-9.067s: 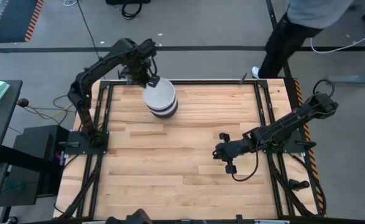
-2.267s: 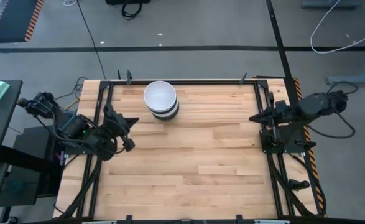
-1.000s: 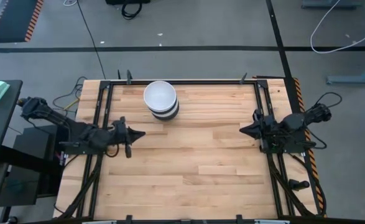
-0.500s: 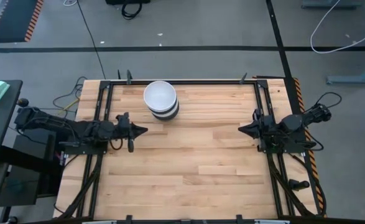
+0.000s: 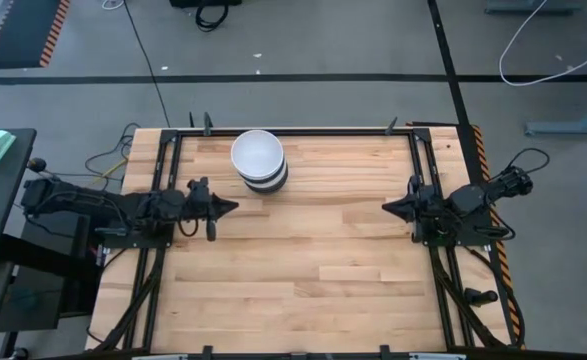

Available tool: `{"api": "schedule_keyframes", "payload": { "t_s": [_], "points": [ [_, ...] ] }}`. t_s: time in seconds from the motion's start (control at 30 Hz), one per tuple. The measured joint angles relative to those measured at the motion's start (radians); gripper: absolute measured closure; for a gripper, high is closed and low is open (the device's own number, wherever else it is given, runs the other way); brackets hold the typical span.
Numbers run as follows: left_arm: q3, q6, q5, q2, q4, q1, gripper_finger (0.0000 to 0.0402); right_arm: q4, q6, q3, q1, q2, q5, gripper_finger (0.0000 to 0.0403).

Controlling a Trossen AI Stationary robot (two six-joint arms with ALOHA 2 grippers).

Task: Nest bowls inside each other
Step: Return to Home Position

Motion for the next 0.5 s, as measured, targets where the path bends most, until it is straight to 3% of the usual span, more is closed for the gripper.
{"api": "schedule_keyframes", "payload": {
  "t_s": [0.27,0.4,0.5],
  "points": [
    [0.0,-0.012,0.045,0.045,0.013,0.021,0.0392,0.093,0.065,-0.111,0.001,0.021,-0.058,0.0403],
    [0.001,-0.014,0.058,0.097,0.076,0.021,0.0397,0.223,-0.072,-0.081,0.001,0.029,-0.066,0.0403],
    [0.0,-0.032,0.069,0.141,0.1,0.021,0.0394,0.197,-0.075,-0.081,-0.002,0.028,-0.067,0.0403]
  ]
}}
